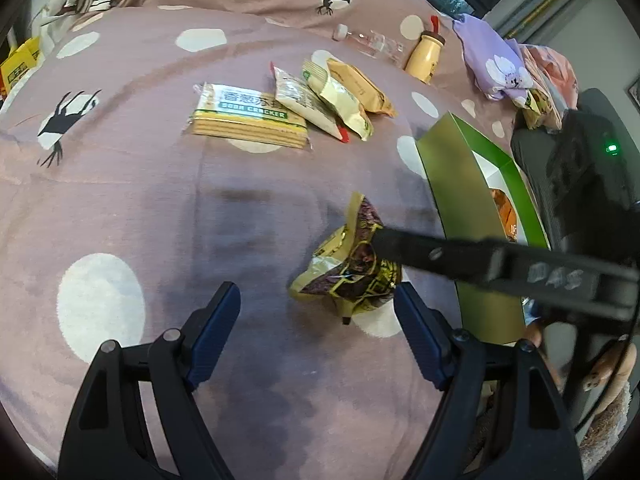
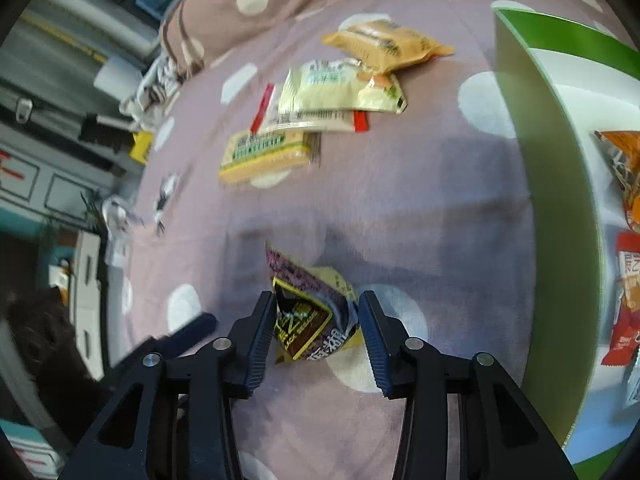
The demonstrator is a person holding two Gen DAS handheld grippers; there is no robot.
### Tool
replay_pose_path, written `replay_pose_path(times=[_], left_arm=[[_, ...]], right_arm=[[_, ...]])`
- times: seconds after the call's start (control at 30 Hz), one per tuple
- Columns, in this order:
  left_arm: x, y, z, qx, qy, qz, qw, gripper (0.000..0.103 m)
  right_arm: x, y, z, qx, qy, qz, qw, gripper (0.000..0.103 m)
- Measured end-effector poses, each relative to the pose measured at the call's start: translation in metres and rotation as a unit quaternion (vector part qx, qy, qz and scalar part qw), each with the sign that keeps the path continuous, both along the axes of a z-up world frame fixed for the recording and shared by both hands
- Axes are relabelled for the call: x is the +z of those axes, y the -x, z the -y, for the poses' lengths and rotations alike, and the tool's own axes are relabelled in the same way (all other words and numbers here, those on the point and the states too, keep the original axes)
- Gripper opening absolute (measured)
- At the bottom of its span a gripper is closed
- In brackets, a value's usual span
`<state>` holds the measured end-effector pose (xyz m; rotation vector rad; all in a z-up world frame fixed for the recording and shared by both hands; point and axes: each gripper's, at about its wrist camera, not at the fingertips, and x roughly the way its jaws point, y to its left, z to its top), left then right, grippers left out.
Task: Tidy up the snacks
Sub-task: 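Lift the yellow-black bag and carry it over the green box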
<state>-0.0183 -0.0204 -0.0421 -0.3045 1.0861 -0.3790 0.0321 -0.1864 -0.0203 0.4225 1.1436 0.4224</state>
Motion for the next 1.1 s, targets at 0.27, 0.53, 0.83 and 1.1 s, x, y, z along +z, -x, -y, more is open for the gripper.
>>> replay_pose_path(times=[0.27,0.53,0.83,1.1], left_arm=[[-0.012,-0.006,0.015,-0.01,0.016,-0.02,0.9996,0.077],[-0.02,-0.011,0.024,-0.009,0.018,-0.03,0.9994,0.067],[-0.017,-0.011,0.027,-0.005,0.01,-0.017,0.9998,0.06],[0.015,-0.006,0.035,-0.013,-0.007,0.031,0.9994,0.06]], right_arm=[[0.011,0.002,0.004,-0.001,-0.023,0.025,0.999,0.059],[-0.013,-0.005,-0.011,0.025,-0.002,0.011,1.0,0.059],[-0.016,-0.001,-0.009,0.025,-0.003,0.026,0.999,0.051],[0.008,0.012,0.0,0.014,-0.021,0.063,0.998,0.051]])
